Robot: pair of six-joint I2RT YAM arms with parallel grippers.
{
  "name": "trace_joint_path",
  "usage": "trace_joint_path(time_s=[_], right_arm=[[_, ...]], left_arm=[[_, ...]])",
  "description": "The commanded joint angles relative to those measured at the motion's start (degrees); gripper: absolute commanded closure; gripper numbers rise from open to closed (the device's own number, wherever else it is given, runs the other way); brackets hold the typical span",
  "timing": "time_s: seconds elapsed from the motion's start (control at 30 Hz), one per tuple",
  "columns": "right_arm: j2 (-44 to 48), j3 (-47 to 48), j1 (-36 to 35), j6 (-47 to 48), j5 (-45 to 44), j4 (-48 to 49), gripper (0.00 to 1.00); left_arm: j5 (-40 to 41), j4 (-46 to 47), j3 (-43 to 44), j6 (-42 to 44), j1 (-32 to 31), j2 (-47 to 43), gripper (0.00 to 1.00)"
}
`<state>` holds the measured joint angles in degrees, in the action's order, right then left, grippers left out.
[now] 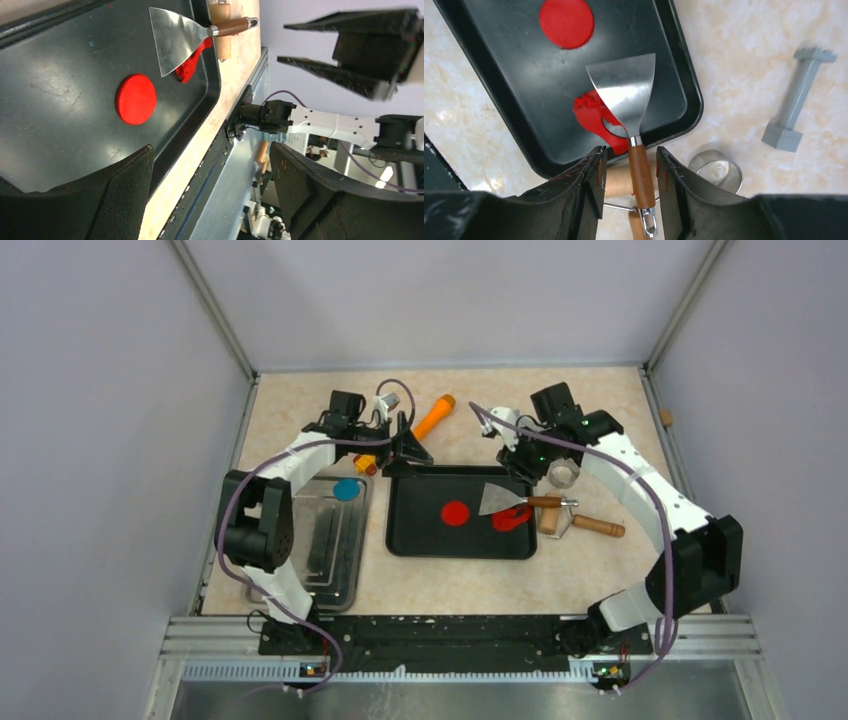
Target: Roll out the dumpling wrappers from the dough
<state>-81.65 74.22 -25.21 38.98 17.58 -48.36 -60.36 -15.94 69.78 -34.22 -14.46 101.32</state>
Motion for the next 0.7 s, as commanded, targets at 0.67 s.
trace_joint_path(time_s=[0.67], right_arm=[[-15.56,-8.11,5.46,14.58,-12.86,1.47,0.43]], left_arm=[[3.87,-9.84,-3.54,18.06,1.50,-17.00,0.11]])
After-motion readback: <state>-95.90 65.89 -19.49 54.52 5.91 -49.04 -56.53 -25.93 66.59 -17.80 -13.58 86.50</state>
